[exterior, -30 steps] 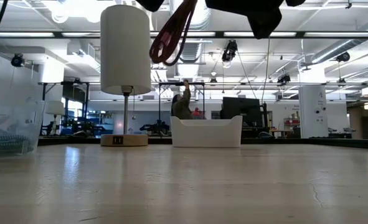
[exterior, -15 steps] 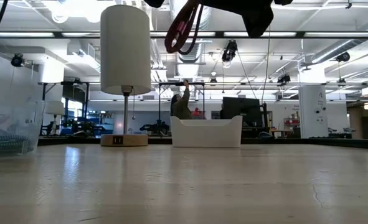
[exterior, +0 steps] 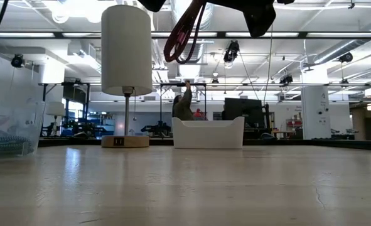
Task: Pick & Place USB Port
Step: Put the pink black charger cable into the grey bin
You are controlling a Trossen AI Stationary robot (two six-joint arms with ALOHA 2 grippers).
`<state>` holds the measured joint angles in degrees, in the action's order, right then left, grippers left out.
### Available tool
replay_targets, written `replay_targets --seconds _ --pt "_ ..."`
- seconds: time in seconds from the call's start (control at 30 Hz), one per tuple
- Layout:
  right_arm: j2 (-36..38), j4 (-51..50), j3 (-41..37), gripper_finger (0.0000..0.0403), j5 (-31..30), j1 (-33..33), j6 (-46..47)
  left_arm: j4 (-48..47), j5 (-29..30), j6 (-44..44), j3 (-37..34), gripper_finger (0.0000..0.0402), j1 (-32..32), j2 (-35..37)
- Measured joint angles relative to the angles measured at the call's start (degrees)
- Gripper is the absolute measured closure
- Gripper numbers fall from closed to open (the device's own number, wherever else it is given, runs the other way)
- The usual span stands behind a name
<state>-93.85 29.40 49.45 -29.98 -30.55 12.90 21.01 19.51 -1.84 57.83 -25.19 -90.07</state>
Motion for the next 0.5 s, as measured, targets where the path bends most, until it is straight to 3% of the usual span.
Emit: replay_targets --seconds 0.23,0.5 --pt "-0.02 -0.03 0.00 0.0363 -0.08 -0.02 0.63 -0.01 0.02 0.40 -0.03 0.0388 -0.02 0.00" --pt "-0.02 -0.94 0.00 0.0372 -0.07 -0.04 4.11 -0.87 -0.02 3.18 -0.03 0.0387 -0.02 -0.02"
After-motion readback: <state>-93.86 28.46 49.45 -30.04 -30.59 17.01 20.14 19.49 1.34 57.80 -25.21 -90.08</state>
